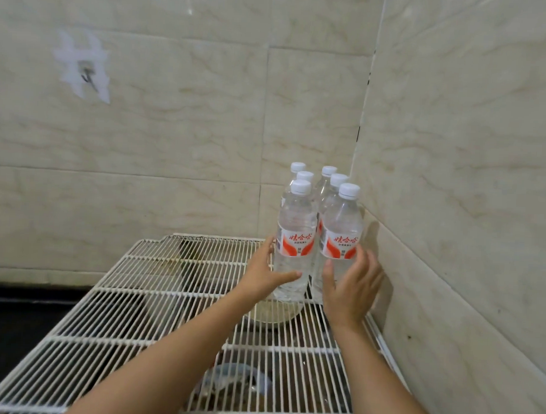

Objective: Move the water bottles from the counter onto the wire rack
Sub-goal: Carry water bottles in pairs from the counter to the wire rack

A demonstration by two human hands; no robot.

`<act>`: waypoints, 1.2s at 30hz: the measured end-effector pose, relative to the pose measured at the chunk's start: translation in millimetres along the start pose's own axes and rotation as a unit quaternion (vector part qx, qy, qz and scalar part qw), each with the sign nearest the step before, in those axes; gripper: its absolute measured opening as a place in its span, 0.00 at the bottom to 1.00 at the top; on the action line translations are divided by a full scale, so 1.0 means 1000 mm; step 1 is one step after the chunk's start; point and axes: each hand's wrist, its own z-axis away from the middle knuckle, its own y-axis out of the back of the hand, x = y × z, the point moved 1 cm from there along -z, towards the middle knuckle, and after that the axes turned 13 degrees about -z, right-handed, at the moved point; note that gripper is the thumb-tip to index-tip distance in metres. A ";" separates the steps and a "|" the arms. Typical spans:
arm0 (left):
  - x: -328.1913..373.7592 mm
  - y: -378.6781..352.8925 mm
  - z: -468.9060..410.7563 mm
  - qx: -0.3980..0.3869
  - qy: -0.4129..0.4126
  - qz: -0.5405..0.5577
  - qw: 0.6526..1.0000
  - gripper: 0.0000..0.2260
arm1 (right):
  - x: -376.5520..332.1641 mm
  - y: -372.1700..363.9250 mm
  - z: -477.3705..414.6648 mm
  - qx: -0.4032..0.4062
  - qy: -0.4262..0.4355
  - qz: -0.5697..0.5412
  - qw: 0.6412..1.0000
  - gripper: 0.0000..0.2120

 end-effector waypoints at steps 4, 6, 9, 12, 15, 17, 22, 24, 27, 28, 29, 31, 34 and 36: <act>-0.018 0.017 0.029 0.025 0.049 -0.225 0.973 0.35 | -0.011 -0.011 0.000 -0.006 0.175 -0.017 0.984 0.26; -0.026 0.031 0.047 0.031 0.049 -0.273 0.960 0.32 | -0.014 -0.016 0.005 -0.025 0.202 -0.015 0.979 0.27; -0.039 0.062 0.071 0.057 0.059 -0.311 0.947 0.29 | -0.024 -0.020 0.013 -0.061 0.263 -0.005 0.963 0.25; -0.060 0.095 0.098 0.090 0.104 -0.307 0.942 0.28 | -0.040 -0.024 0.025 -0.124 0.324 0.006 0.938 0.23; -0.078 0.134 0.127 0.130 0.140 -0.279 0.941 0.27 | -0.061 -0.027 0.039 -0.198 0.314 0.025 0.928 0.24; -0.089 0.163 0.148 0.154 0.159 -0.278 0.935 0.26 | -0.084 -0.029 0.047 -0.245 0.298 0.037 0.922 0.28; -0.120 0.234 0.216 0.208 0.193 -0.315 0.905 0.26 | -0.177 -0.046 0.095 -0.302 0.329 0.002 0.894 0.21; -0.134 0.267 0.251 0.228 0.208 -0.337 0.890 0.26 | -0.217 -0.058 0.131 -0.326 0.348 -0.016 0.879 0.22; -0.163 0.327 0.325 0.259 0.250 -0.367 0.858 0.26 | -0.284 -0.080 0.195 -0.390 0.380 -0.020 0.839 0.24; -0.175 0.348 0.353 0.271 0.270 -0.376 0.844 0.26 | -0.307 -0.087 0.216 -0.410 0.392 -0.013 0.824 0.24; -0.188 0.367 0.382 0.280 0.296 -0.383 0.829 0.26 | -0.331 -0.094 0.237 -0.422 0.404 -0.010 0.812 0.24; -0.214 0.397 0.441 0.292 0.352 -0.395 0.797 0.26 | -0.380 -0.104 0.278 -0.453 0.408 -0.014 0.793 0.25; -0.243 0.425 0.519 0.298 0.410 -0.407 0.760 0.26 | -0.443 -0.113 0.342 -0.503 0.410 -0.035 0.760 0.26; -0.257 0.439 0.559 0.304 0.433 -0.410 0.743 0.25 | -0.478 -0.118 0.382 -0.526 0.420 -0.053 0.738 0.27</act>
